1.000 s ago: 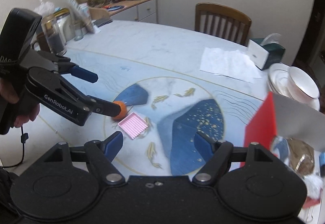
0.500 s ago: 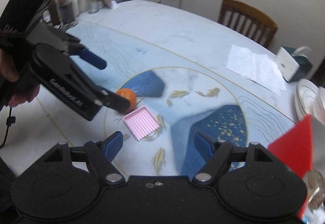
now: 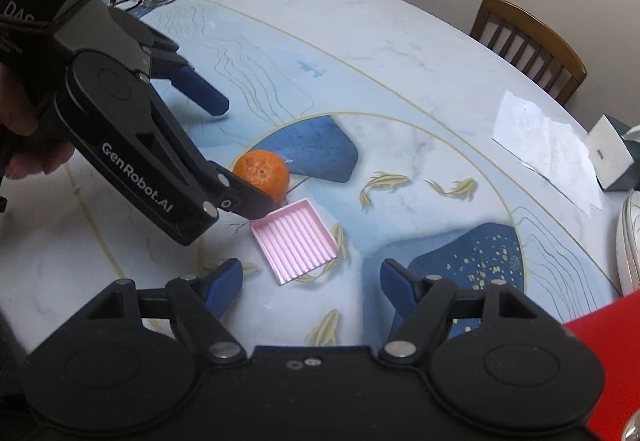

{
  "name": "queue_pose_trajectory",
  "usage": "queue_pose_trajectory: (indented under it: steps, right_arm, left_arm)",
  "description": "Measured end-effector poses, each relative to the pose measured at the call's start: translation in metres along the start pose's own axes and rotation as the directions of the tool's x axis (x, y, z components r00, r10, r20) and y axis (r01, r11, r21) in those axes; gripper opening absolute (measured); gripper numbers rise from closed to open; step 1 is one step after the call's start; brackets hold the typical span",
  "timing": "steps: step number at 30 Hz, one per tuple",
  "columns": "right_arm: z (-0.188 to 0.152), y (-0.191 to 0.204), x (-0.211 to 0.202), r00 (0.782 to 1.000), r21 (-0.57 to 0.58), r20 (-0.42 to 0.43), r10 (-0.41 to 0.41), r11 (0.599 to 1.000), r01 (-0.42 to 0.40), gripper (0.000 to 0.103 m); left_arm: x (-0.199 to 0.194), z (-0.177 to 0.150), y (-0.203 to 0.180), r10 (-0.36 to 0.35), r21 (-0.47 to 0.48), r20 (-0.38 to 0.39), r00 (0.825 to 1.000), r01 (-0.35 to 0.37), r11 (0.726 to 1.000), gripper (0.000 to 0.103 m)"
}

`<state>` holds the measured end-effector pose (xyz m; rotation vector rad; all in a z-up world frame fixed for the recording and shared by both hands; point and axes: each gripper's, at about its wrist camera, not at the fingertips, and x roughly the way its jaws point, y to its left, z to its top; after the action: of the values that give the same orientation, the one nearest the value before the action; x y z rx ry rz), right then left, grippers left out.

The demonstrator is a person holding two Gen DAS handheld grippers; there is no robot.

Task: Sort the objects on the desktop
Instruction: 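Grasp the orange with the left tool while the right tool grasps the pink soap dish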

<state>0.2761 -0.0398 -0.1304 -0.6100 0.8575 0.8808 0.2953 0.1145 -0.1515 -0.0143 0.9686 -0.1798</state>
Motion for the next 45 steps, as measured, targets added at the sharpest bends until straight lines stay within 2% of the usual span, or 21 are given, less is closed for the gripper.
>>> queue_pose_trajectory:
  steps: [3, 5, 9, 17, 21, 23, 29, 45]
  right_arm:
    - [0.004, 0.001, 0.005, 1.0, -0.016, -0.001, 0.0, 1.0, 0.0, 0.073]
    - [0.006, 0.0, 0.008, 1.0, -0.011, -0.002, 0.005, 1.0, -0.005, 0.072]
    - [0.011, 0.0, 0.012, 1.0, -0.011, 0.001, 0.019, 1.0, -0.019, 0.065]
    - [0.016, -0.004, 0.017, 0.998, 0.003, 0.002, 0.065, 0.998, -0.065, 0.058]
    - [0.017, -0.01, 0.019, 0.995, 0.04, 0.001, 0.098, 0.994, -0.098, 0.056]
    - [0.016, -0.011, 0.019, 0.994, 0.054, 0.001, 0.11, 0.992, -0.11, 0.055]
    - [0.017, -0.009, 0.018, 0.994, 0.051, 0.001, 0.107, 0.993, -0.107, 0.053]
    - [0.0, -0.006, 0.006, 0.998, 0.093, -0.019, 0.055, 0.994, -0.053, 0.052]
  left_arm:
    - [0.001, 0.0, 0.0, -0.005, 0.009, 0.003, 1.0, 0.005, 1.0, 0.101]
    - [0.003, 0.001, 0.0, -0.008, 0.012, 0.0, 1.0, 0.008, 1.0, 0.097]
    - [0.004, 0.001, 0.001, -0.011, 0.011, 0.006, 1.0, 0.011, 1.0, 0.094]
    - [0.002, 0.003, -0.002, -0.035, 0.034, 0.023, 0.999, 0.035, 0.999, 0.069]
    - [0.003, 0.004, -0.003, -0.04, 0.046, 0.027, 0.999, 0.038, 0.998, 0.062]
    - [0.003, 0.005, -0.003, -0.051, 0.048, 0.029, 0.998, 0.05, 0.998, 0.056]
    - [0.003, 0.006, -0.009, -0.085, 0.062, 0.028, 0.996, 0.083, 0.995, 0.036]
    - [-0.001, 0.001, -0.012, -0.084, 0.054, 0.009, 0.996, 0.084, 0.995, 0.033]
